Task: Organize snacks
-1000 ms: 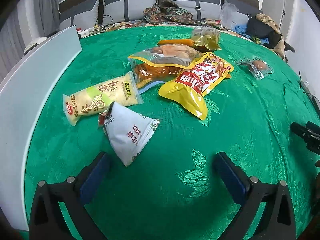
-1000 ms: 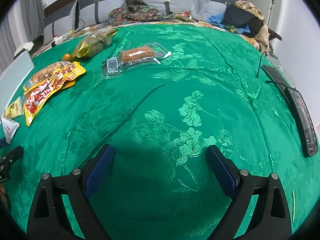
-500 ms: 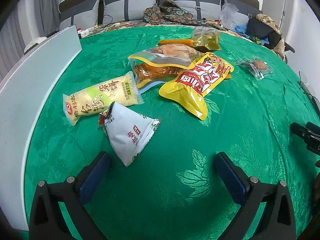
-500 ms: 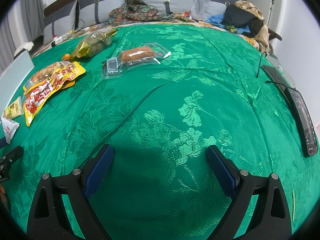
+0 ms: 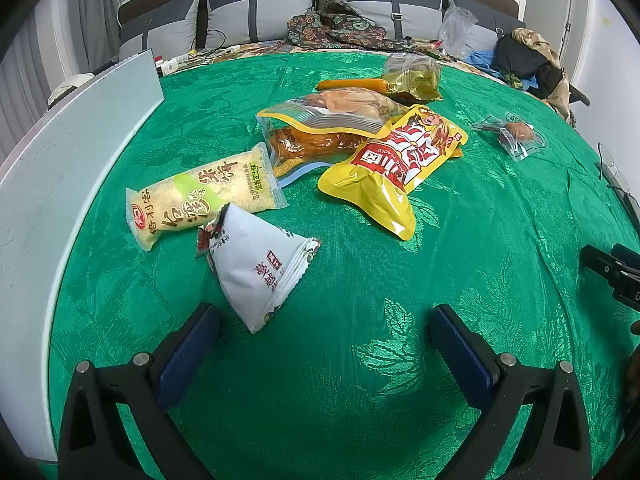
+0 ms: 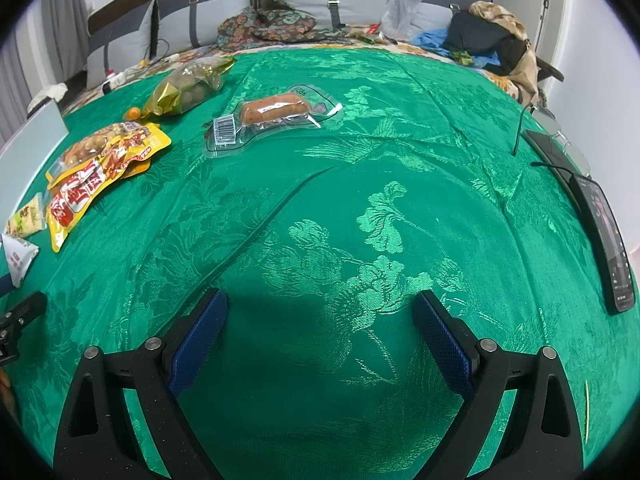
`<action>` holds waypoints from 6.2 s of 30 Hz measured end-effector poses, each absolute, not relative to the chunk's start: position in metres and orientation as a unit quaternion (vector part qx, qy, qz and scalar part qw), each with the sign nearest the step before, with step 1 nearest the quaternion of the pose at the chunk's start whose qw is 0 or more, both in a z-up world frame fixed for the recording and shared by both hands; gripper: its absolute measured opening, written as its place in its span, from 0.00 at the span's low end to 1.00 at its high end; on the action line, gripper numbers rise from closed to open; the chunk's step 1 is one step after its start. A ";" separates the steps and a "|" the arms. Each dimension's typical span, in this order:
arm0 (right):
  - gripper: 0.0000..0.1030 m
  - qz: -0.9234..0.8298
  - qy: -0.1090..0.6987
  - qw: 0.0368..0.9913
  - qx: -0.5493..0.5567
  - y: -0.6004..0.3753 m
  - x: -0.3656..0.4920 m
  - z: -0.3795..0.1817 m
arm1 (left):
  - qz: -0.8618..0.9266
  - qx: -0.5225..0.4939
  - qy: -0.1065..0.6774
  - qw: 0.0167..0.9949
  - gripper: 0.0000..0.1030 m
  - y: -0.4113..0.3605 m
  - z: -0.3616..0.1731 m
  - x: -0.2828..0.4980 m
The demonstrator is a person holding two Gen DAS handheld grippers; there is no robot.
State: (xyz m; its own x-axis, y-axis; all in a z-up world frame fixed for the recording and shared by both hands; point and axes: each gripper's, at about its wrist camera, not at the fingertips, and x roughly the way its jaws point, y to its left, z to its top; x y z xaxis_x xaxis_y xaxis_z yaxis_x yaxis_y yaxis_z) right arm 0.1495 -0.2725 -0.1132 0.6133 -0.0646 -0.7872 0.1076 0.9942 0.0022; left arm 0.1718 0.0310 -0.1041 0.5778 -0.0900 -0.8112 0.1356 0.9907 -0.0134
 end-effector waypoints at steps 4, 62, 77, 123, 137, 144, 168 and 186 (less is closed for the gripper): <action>0.94 -0.048 0.437 0.898 0.025 -0.272 0.149 -0.113 | -0.064 0.025 0.455 0.888 1.00 0.031 -0.104 0.172; 0.94 -0.047 0.437 0.898 0.025 -0.272 0.149 -0.112 | -0.086 0.012 0.488 0.869 1.00 0.059 -0.088 0.170; 0.94 -0.047 0.437 0.898 0.025 -0.272 0.148 -0.112 | -0.113 0.102 0.563 0.812 0.98 0.097 -0.099 0.281; 0.90 -0.124 0.525 0.798 0.268 -0.290 0.349 -0.095 | -0.106 -0.092 0.459 0.877 0.20 0.139 -0.080 0.218; 0.40 -0.005 0.531 0.829 0.175 -0.279 0.251 -0.084 | -0.163 -0.158 0.428 0.875 0.20 0.137 -0.046 0.183; 0.41 0.107 0.535 0.826 0.140 -0.193 0.194 -0.067 | -0.177 -0.226 0.397 0.872 0.20 0.172 0.018 0.133; 0.72 0.313 0.391 0.865 -0.010 0.085 0.176 0.014 | 0.141 -0.124 0.380 0.905 0.93 0.332 0.041 0.085; 0.71 -0.018 0.418 0.908 -0.032 -0.228 0.137 -0.111 | -0.027 0.040 0.445 0.894 0.99 0.057 -0.008 0.097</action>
